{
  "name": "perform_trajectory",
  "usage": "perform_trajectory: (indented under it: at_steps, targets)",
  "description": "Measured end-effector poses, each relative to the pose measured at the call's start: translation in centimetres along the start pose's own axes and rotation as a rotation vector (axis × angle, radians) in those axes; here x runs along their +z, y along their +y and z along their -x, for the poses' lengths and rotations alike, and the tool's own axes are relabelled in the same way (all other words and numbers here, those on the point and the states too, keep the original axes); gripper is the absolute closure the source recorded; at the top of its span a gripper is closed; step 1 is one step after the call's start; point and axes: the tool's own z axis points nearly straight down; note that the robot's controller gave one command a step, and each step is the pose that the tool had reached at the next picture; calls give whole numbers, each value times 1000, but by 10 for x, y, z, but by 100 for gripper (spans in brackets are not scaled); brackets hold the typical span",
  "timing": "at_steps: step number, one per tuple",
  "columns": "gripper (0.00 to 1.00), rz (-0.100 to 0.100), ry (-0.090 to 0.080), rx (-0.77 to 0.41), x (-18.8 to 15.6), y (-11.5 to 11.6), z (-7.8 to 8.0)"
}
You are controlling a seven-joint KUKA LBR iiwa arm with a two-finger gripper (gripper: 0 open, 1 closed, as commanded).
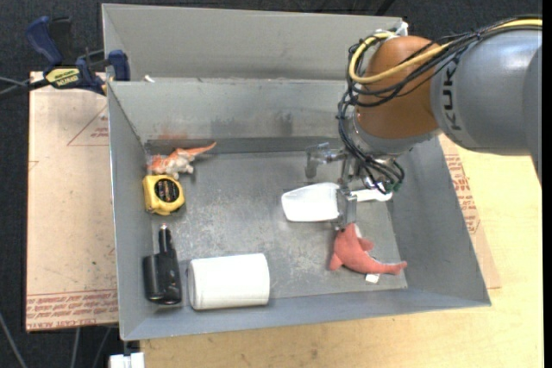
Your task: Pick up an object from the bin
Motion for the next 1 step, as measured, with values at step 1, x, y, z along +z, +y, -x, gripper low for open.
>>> perform_trajectory:
  at_steps: [1]
  targets:
    - [100, 1, 2, -37, 30, 4, 0]
